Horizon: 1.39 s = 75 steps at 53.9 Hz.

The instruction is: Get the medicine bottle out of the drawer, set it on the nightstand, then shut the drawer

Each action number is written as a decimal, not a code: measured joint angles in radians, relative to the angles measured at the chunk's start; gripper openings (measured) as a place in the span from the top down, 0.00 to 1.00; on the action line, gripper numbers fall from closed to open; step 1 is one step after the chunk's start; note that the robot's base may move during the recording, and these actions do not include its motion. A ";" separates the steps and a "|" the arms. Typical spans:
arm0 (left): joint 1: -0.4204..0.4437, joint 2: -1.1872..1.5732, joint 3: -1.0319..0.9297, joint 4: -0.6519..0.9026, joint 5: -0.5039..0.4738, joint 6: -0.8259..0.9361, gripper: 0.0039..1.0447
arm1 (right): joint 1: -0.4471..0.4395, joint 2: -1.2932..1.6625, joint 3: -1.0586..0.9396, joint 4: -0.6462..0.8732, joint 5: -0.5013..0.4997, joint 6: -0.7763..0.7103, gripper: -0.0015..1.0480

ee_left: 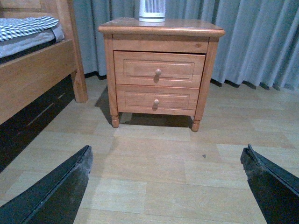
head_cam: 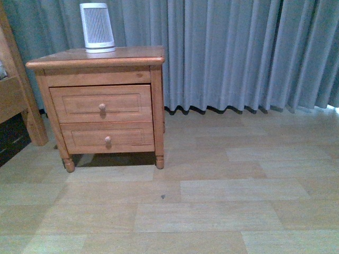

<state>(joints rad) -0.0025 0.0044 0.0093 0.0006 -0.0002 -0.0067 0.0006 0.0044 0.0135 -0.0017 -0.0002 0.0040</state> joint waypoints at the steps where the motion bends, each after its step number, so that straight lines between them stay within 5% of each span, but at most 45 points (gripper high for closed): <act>1: 0.000 0.000 0.000 0.000 0.000 0.000 0.06 | 0.000 0.000 0.000 0.000 0.000 0.000 0.07; 75: 0.000 0.000 0.000 0.000 0.000 0.000 0.06 | 0.000 0.000 0.000 0.000 0.000 0.000 0.07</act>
<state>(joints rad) -0.0025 0.0044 0.0093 0.0006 -0.0002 -0.0067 0.0010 0.0048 0.0135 -0.0017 -0.0006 0.0040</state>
